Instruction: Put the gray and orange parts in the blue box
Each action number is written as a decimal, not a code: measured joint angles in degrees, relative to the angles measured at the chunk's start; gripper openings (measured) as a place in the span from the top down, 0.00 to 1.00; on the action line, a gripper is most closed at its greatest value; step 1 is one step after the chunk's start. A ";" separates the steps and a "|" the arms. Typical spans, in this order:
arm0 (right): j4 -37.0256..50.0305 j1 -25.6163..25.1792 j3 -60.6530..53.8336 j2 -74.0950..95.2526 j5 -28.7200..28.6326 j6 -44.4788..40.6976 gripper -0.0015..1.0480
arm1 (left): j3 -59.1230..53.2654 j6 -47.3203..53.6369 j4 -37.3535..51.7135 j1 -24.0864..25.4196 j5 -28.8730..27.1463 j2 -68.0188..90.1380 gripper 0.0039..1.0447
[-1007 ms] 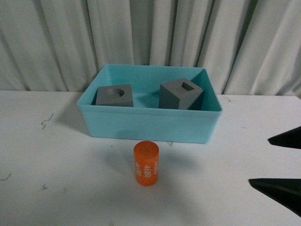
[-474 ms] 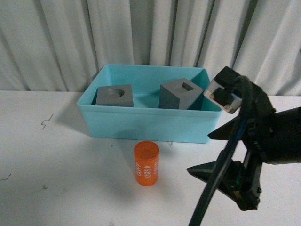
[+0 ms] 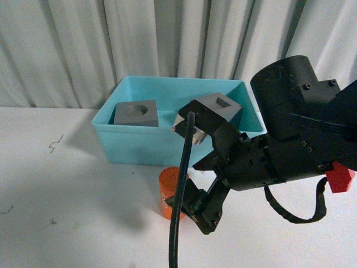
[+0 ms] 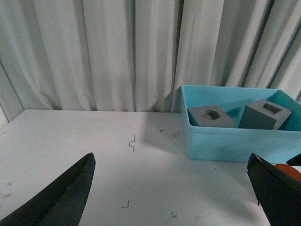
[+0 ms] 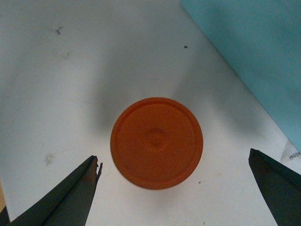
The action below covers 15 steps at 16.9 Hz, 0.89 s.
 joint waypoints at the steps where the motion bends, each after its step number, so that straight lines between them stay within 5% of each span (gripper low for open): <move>1: -0.15 0.33 2.05 1.38 0.39 0.33 0.06 | 0.00 0.02 0.00 0.00 0.02 0.00 0.06; 4: -0.63 1.07 3.61 2.73 0.61 0.63 0.06 | 0.00 0.02 -0.02 0.00 0.00 0.00 0.06; 9: 1.57 1.40 4.09 3.04 0.83 1.90 0.55 | -0.02 0.00 0.00 0.00 0.00 0.00 0.06; 15: 18.97 -0.81 -13.88 -20.31 4.04 15.61 0.55 | -0.02 0.00 0.00 0.00 0.00 0.00 0.06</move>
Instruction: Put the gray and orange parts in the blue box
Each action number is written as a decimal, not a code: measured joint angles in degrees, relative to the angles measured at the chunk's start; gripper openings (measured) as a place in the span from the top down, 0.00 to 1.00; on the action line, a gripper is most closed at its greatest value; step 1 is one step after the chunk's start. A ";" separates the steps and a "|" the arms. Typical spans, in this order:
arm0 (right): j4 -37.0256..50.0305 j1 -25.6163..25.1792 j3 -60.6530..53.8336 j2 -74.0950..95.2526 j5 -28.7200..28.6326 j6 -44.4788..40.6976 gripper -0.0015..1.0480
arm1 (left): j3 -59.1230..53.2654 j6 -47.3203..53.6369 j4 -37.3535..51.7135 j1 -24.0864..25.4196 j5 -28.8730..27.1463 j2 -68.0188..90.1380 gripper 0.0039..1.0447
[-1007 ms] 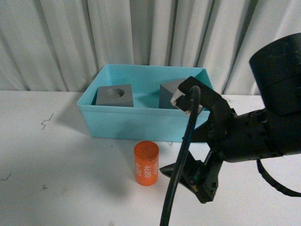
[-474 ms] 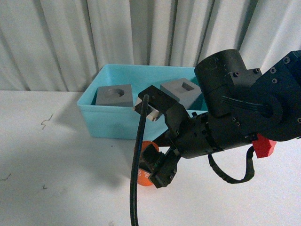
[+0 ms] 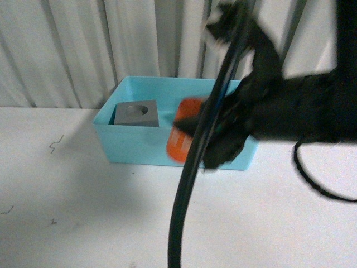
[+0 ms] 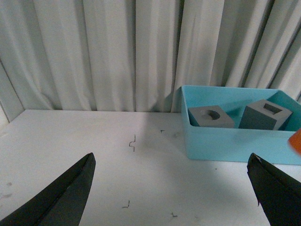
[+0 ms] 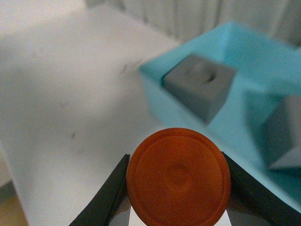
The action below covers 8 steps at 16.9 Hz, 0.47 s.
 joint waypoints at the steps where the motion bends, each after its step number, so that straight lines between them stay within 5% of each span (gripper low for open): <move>1: 0.63 -0.63 -0.57 -2.19 0.79 0.85 0.55 | 0.00 0.00 0.00 0.00 0.00 0.00 0.06; 8: 2.99 -4.76 0.26 -8.83 6.51 4.85 0.55 | 0.02 0.02 0.00 0.00 0.00 0.00 0.06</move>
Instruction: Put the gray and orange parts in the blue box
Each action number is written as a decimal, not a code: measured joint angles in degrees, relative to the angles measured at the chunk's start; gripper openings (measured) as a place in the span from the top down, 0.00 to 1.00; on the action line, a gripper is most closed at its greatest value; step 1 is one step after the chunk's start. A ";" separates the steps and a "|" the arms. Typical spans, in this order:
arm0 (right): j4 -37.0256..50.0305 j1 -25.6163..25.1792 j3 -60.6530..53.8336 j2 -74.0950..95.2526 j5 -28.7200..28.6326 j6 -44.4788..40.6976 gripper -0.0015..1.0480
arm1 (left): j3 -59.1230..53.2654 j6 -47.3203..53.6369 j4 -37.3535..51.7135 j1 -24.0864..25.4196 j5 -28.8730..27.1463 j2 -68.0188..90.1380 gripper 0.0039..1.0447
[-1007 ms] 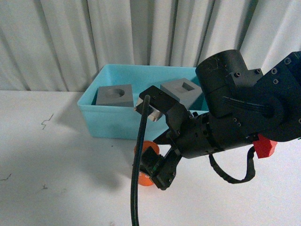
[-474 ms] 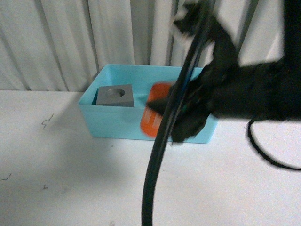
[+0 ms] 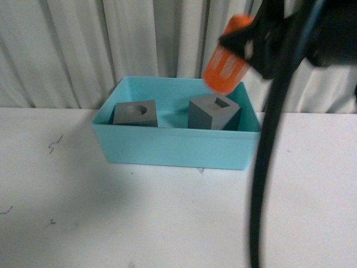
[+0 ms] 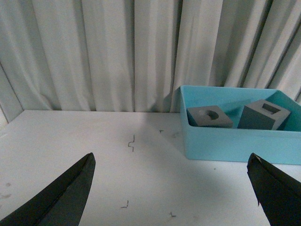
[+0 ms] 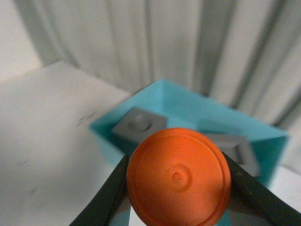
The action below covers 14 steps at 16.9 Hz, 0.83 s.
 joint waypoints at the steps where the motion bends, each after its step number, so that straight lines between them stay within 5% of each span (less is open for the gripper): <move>1: 0.33 -0.35 0.35 -0.02 0.52 0.24 0.55 | 0.00 -0.02 0.00 0.00 0.00 0.00 0.06; 4: 2.69 -3.21 8.24 6.86 8.17 3.41 0.55 | 0.00 -0.02 0.00 0.00 0.00 0.00 0.06; 6: -4.09 3.58 36.28 29.77 16.92 8.74 0.55 | 0.00 -0.02 0.00 0.00 0.00 0.00 0.06; 7: -5.70 6.32 40.76 37.24 20.55 10.82 0.55 | 0.00 0.00 0.00 0.00 0.00 0.00 0.06; 14: -17.03 9.31 53.46 50.25 24.70 13.86 0.55 | 0.00 -0.02 0.00 0.00 0.00 0.00 0.06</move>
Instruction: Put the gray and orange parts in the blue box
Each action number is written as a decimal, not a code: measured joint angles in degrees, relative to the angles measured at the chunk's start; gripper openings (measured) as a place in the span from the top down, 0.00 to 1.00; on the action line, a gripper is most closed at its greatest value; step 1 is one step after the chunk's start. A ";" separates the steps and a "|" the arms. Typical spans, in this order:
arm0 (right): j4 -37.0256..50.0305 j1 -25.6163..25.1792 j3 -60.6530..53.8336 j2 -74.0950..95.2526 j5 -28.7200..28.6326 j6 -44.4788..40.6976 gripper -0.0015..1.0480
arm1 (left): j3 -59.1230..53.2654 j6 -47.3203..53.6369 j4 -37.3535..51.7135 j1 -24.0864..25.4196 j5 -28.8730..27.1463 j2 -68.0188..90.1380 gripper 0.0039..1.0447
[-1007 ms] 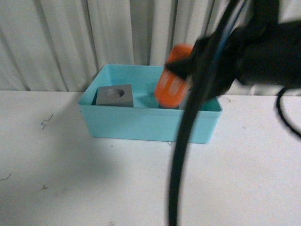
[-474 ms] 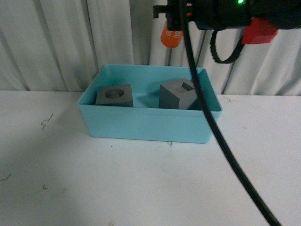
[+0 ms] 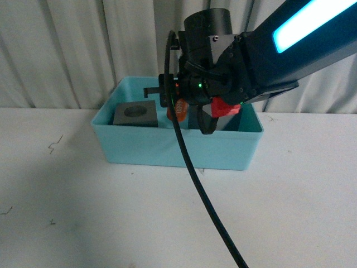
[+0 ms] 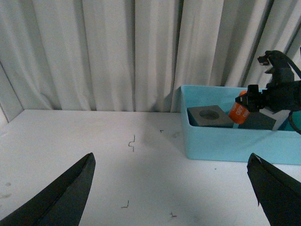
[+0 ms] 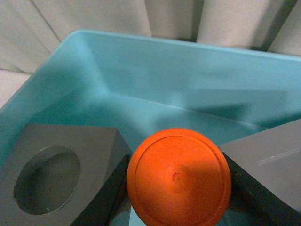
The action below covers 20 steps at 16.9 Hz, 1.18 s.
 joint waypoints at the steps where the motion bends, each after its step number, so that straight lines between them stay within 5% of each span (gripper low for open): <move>1: -0.50 0.33 0.70 0.46 0.24 0.00 0.55 | -0.02 0.02 0.00 0.00 0.00 0.00 0.06; 12: -6.05 1.40 3.45 2.93 3.65 0.42 0.54 | 0.00 0.00 0.00 0.00 0.00 0.00 0.06; 18: -2.49 1.36 0.44 0.79 4.00 0.26 0.07 | -0.02 0.00 0.00 0.00 0.00 0.00 0.06; 20: 8.04 0.52 -15.10 -18.03 7.23 -2.99 0.06 | 0.00 0.02 0.00 0.00 0.00 0.00 0.06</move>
